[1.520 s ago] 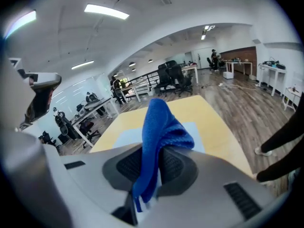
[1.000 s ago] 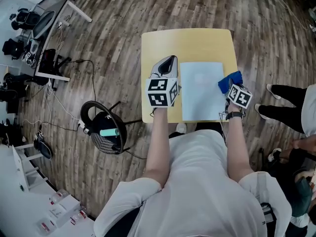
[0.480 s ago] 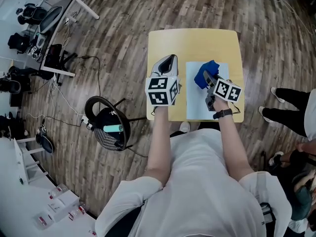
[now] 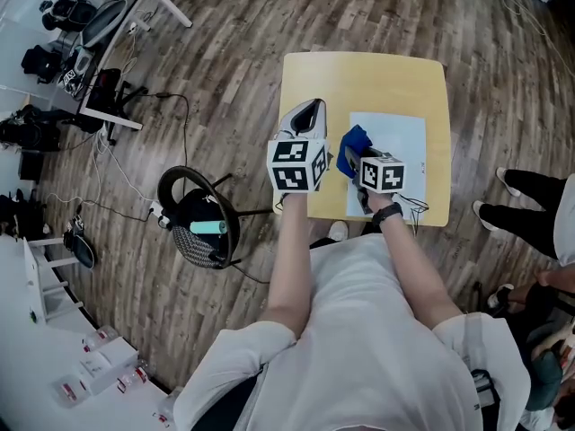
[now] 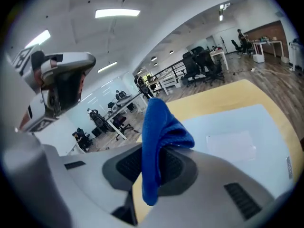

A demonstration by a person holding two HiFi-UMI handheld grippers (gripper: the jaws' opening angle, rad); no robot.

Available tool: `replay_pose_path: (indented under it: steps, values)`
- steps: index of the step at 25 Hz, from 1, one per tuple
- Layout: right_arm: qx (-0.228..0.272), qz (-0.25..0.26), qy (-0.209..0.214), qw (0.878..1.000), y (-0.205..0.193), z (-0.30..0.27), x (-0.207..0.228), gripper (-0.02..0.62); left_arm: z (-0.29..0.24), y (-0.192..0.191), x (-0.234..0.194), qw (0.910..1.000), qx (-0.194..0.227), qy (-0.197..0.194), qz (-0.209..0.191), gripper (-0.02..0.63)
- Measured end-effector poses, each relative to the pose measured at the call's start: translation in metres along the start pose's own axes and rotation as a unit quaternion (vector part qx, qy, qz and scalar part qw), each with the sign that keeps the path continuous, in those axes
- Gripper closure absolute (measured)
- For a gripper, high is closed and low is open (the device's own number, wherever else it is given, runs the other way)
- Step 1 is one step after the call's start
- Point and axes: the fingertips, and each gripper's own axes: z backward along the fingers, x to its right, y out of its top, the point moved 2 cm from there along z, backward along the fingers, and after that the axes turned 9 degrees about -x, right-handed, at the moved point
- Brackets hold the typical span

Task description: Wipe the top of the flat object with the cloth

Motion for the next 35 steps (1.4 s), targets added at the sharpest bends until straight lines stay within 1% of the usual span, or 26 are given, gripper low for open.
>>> replay_pose_path:
  steps: [2,4,7,13,16,20,23,26,29,32,35]
  values:
    - [-0.012,0.018,-0.027,0.999,-0.007,0.003,0.008,0.528,-0.001,0.0,-0.001,1.0,0.0,-0.001,0.003,0.6]
    - [-0.017,0.015,-0.05,0.998,-0.012,0.01,0.021,0.528,-0.004,0.001,-0.001,1.0,-0.001,-0.001,0.002,0.6]
    - [-0.012,-0.011,-0.076,0.997,-0.013,0.024,0.043,0.528,-0.012,0.003,0.005,0.9999,-0.007,-0.006,-0.013,0.6]
    - [0.021,-0.058,-0.136,0.989,-0.017,0.074,0.096,0.528,-0.031,0.004,0.044,0.9981,-0.012,-0.053,-0.029,0.601]
    - [0.033,-0.072,-0.175,0.981,-0.024,0.102,0.126,0.528,-0.038,0.005,0.061,0.9967,-0.013,-0.072,-0.036,0.6]
    - [0.023,-0.059,-0.246,0.967,-0.036,0.135,0.164,0.528,-0.042,0.01,0.071,0.9956,-0.01,-0.083,-0.041,0.601]
    - [0.029,-0.081,-0.271,0.959,-0.042,0.156,0.184,0.528,-0.044,0.013,0.074,0.9954,-0.01,-0.086,-0.041,0.6]
    - [0.042,-0.11,-0.275,0.954,-0.046,0.167,0.193,0.528,-0.044,0.014,0.076,0.9953,-0.011,-0.087,-0.042,0.6]
    - [0.05,-0.116,-0.266,0.956,-0.043,0.163,0.187,0.528,-0.042,0.014,0.071,0.9956,-0.008,-0.084,-0.04,0.6]
    - [0.055,-0.101,-0.236,0.965,-0.029,0.146,0.166,0.528,-0.039,0.014,0.063,0.9962,-0.006,-0.08,-0.035,0.601]
    - [0.055,-0.083,-0.187,0.977,-0.014,0.122,0.132,0.528,-0.034,0.014,0.057,0.9968,-0.004,-0.073,-0.032,0.6]
